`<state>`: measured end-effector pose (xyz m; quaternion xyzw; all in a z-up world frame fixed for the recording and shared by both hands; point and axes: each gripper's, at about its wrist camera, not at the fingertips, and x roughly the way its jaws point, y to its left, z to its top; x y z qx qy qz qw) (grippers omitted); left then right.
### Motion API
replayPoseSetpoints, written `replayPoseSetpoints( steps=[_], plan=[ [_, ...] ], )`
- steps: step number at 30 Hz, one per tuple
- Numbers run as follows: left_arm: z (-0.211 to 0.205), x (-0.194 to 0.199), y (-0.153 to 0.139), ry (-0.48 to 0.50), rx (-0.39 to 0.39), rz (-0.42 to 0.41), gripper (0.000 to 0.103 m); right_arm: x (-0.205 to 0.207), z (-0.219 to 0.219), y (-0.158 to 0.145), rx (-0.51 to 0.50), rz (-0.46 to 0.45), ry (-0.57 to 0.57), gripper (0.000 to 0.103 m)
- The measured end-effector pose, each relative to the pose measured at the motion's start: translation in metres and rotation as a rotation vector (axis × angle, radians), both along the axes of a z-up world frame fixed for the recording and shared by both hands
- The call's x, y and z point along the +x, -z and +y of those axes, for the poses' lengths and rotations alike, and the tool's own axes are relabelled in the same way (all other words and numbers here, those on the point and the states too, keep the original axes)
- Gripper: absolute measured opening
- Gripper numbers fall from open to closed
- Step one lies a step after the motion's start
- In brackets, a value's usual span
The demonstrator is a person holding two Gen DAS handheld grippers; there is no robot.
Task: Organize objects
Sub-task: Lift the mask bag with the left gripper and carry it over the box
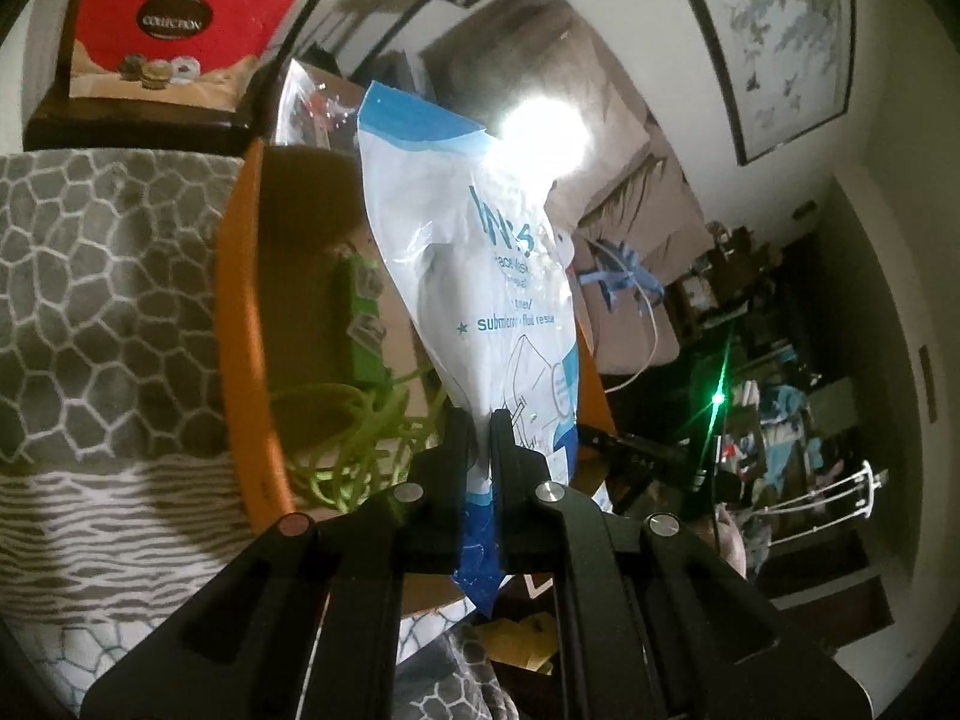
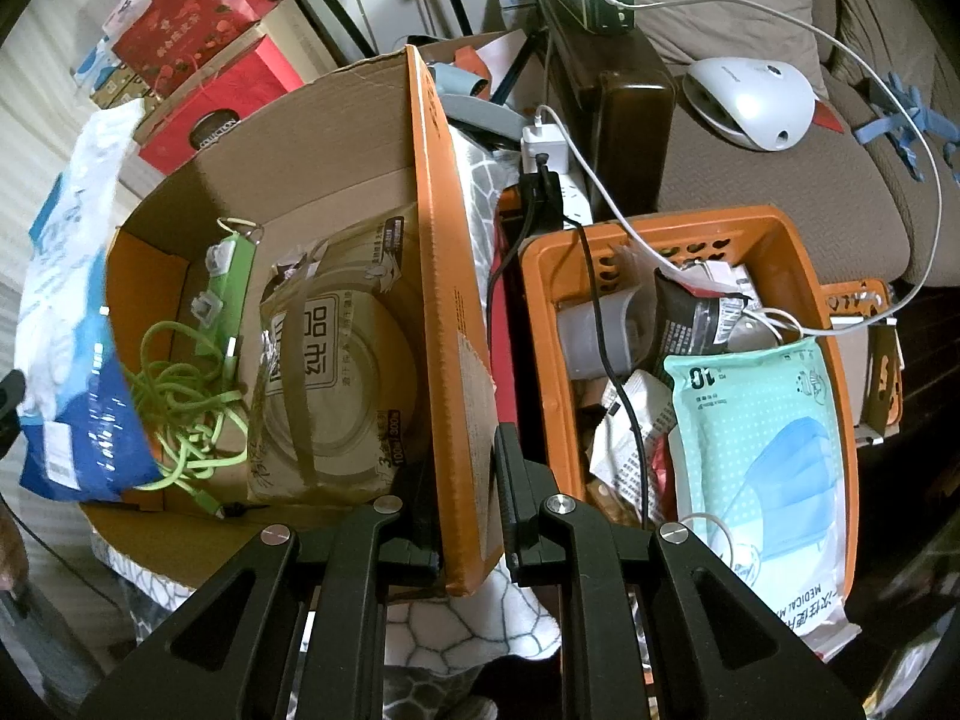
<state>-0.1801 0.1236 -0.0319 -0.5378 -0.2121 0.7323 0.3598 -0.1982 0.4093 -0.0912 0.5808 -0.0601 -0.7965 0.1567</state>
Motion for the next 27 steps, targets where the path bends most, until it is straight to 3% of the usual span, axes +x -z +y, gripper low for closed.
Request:
replayPoseSetpoints(
  steps=[9, 16, 21, 24, 27],
  plan=[
    [0.030, 0.004, 0.014, 0.011, -0.043, -0.027, 0.006, 0.001, 0.000, 0.000, -0.001, 0.000, 0.000, 0.013],
    [0.027, 0.006, 0.036, -0.009, -0.111, -0.056, 0.006, 0.001, 0.000, 0.000, -0.003, 0.000, 0.000, 0.013],
    [0.022, 0.010, 0.036, -0.012, -0.156, -0.042, 0.007, 0.001, -0.002, 0.000, -0.002, -0.002, 0.000, 0.014],
    [0.023, 0.014, 0.033, -0.019, -0.200, -0.026, 0.010, 0.001, -0.003, 0.000, -0.003, -0.001, 0.000, 0.014],
    [0.024, 0.017, 0.026, -0.023, -0.239, 0.000, 0.022, 0.001, -0.004, 0.000, -0.005, -0.001, 0.000, 0.015]
  ],
)
